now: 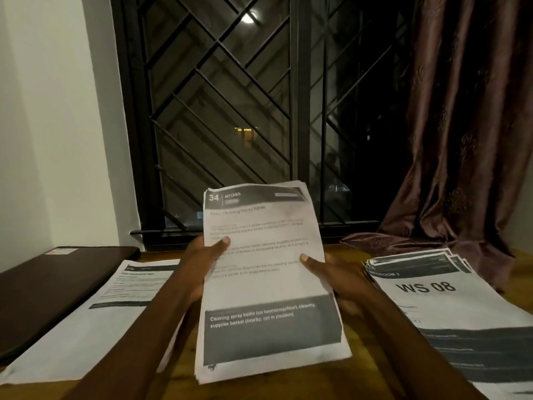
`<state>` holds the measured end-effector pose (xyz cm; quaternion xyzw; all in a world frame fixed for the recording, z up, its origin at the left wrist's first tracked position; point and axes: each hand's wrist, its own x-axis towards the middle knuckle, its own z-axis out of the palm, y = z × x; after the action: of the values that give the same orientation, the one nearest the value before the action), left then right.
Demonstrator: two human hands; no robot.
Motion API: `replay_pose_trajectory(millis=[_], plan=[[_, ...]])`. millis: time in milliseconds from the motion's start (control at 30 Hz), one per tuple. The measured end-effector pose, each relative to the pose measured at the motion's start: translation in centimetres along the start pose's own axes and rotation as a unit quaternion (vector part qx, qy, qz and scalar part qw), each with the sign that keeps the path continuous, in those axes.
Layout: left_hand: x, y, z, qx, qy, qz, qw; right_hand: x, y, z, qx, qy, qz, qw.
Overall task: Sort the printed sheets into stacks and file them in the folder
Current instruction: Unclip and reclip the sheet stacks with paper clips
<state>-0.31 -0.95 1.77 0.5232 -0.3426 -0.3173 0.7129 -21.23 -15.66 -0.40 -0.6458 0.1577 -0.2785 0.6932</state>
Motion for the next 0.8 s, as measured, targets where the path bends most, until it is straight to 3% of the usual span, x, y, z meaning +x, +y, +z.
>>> replay_pose_trajectory(millis=[100, 167, 300, 433, 800], plan=[[-1.0, 3.3, 0.9, 0.055, -0.013, 0.061, 0.997, 0.0, -1.9, 1.4, -0.086, 0.137, -0.11, 0.981], [-1.9, 5.3, 2.0, 0.07, 0.007, 0.11, 0.991, 0.1, -3.1, 2.5, -0.127, 0.17, -0.193, 0.958], [-3.0, 7.7, 4.8, 0.094, 0.059, 0.186, 0.976, -0.2, -4.7, 5.0, -0.079, 0.158, -0.245, 0.953], [-3.4, 8.5, 5.4, 0.103, 0.074, 0.224, 0.966, -0.2, -5.8, 5.3, -0.075, 0.175, -0.244, 0.951], [-3.1, 7.9, 3.8, 0.104, 0.087, 0.179, 0.974, -0.4, -8.1, 5.9, -0.11, 0.156, -0.286, 0.939]])
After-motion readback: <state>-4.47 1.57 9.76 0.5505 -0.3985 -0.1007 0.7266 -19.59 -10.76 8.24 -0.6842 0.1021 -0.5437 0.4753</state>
